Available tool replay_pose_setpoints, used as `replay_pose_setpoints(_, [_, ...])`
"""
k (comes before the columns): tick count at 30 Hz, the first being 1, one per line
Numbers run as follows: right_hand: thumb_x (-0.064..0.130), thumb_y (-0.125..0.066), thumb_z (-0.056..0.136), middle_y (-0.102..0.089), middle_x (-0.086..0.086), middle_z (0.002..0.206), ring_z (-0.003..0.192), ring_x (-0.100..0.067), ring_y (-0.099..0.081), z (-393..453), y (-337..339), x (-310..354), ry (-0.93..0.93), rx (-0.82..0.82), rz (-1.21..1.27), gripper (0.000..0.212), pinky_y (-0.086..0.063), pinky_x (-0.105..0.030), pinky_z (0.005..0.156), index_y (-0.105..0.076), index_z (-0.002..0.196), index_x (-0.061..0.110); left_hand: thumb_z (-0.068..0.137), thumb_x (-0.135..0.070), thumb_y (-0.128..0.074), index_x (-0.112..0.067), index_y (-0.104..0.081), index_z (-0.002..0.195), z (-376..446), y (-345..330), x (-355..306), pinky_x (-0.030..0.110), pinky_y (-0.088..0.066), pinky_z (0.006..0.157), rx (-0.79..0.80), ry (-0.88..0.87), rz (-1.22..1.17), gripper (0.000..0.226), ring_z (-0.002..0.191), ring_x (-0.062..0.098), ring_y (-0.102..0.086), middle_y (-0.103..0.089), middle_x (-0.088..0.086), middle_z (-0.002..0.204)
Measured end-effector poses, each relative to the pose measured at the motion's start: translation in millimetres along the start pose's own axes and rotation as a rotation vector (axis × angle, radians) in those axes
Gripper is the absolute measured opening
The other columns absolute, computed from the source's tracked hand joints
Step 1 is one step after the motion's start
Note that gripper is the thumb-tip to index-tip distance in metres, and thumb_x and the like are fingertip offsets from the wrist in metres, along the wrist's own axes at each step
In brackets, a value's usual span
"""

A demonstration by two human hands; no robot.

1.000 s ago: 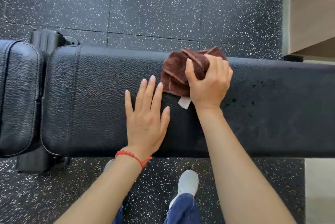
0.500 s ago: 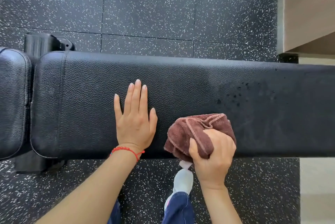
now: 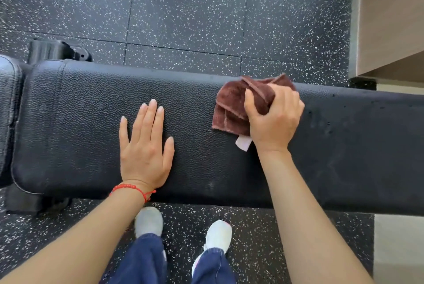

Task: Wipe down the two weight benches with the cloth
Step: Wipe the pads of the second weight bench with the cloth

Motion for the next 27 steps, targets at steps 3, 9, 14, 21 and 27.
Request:
replay_pose_setpoints(3, [0.037,-0.061,0.084,-0.061,-0.013,0.076,0.077,-0.024,-0.05,0,-1,-3,-0.023,0.01,0.011,0.037,-0.039,-0.035,0.079,-0.064,0.085,0.0,0.092,-0.031,-0.031,-0.001,-0.039,0.138,0,0,0,0.054,-0.015,0.112,-0.014,-0.001,0.0,0.055,0.136,0.028,-0.029,-0.034,0.014,0.147])
replay_pose_setpoints(9, [0.037,-0.061,0.085,-0.06,-0.01,0.077,0.077,-0.022,-0.048,-41,29,-10,-0.066,0.058,0.051,0.034,-0.036,-0.03,0.083,-0.064,0.083,0.002,0.093,-0.031,-0.03,-0.003,-0.038,0.139,0,-1,0,0.052,-0.013,0.112,-0.007,0.002,-0.003,0.054,0.137,0.027,-0.028,-0.033,0.013,0.148])
replay_pose_setpoints(14, [0.04,-0.056,0.089,-0.061,-0.009,0.081,0.081,-0.022,-0.051,-100,72,-19,-0.114,0.174,0.094,0.04,-0.034,-0.03,0.088,-0.065,0.083,0.002,0.092,-0.029,-0.031,0.0,-0.039,0.138,0,2,-1,0.054,-0.013,0.112,0.035,0.009,-0.03,0.055,0.136,0.029,-0.03,-0.034,0.015,0.147])
replay_pose_setpoints(21, [0.037,-0.058,0.087,-0.062,-0.007,0.081,0.08,-0.02,-0.053,-103,76,-25,-0.068,0.159,0.072,0.035,-0.039,-0.034,0.084,-0.064,0.083,0.004,0.089,-0.025,-0.036,0.006,-0.046,0.13,2,11,-8,0.06,-0.022,0.106,0.035,0.019,-0.105,0.052,0.131,0.039,-0.035,-0.039,0.024,0.141])
replay_pose_setpoints(27, [0.034,-0.061,0.085,-0.062,-0.013,0.076,0.077,-0.023,-0.052,-45,58,-54,-0.086,-0.009,0.013,0.036,-0.04,-0.036,0.079,-0.064,0.082,-0.002,0.088,-0.017,-0.039,0.005,-0.052,0.126,6,14,-91,0.055,-0.031,0.105,0.026,-0.134,-0.253,0.045,0.126,0.038,-0.043,-0.048,0.023,0.134])
Point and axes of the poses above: each hand's wrist, its own z-axis towards the middle knuckle, its own y-axis out of the back of the hand, x = y × z, the point moved 6 cm from there along z, towards the middle knuckle
